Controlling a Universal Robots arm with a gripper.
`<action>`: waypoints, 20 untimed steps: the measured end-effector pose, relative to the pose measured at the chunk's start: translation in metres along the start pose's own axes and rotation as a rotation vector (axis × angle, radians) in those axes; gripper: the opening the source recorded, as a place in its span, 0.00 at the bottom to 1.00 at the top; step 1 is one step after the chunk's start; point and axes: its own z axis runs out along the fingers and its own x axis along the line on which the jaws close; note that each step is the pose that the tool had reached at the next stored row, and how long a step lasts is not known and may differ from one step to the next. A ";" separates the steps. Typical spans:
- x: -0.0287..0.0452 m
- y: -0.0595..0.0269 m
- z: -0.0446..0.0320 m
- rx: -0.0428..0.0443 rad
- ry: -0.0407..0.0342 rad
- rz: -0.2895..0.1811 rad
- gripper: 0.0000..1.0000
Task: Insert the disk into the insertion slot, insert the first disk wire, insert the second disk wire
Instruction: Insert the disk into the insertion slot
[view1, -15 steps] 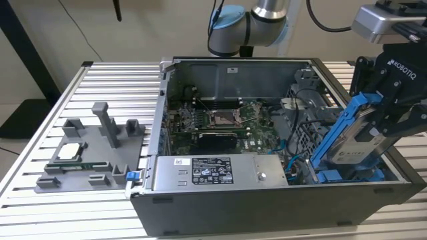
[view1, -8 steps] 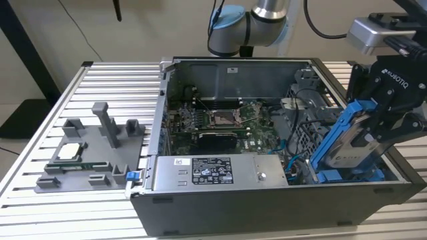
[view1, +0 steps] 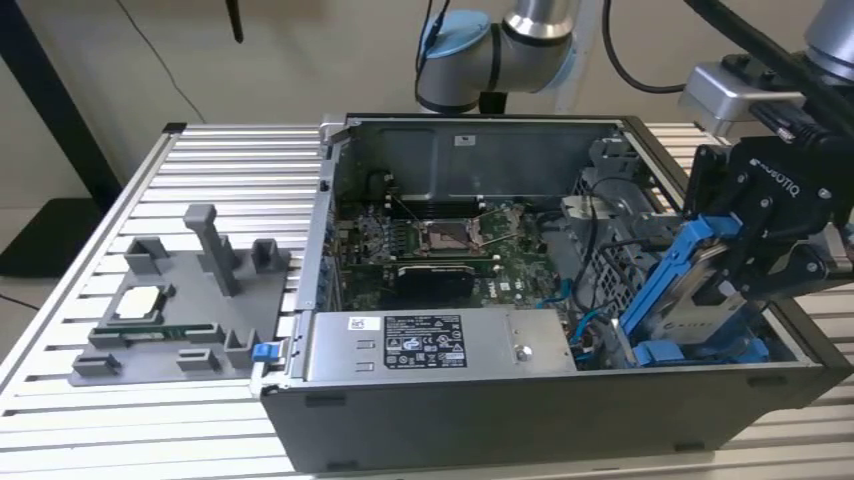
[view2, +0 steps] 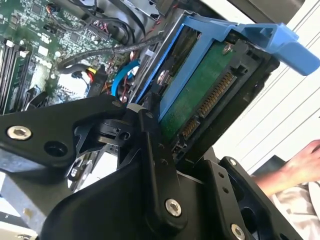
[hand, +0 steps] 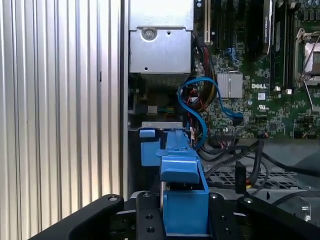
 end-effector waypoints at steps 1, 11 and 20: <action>0.0000 0.0000 0.0013 0.0000 0.0000 0.000 0.00; -0.0003 0.0031 -0.0228 0.0000 -0.0022 0.000 1.00; -0.0115 0.0147 -0.0238 -0.0005 -0.0278 -0.001 1.00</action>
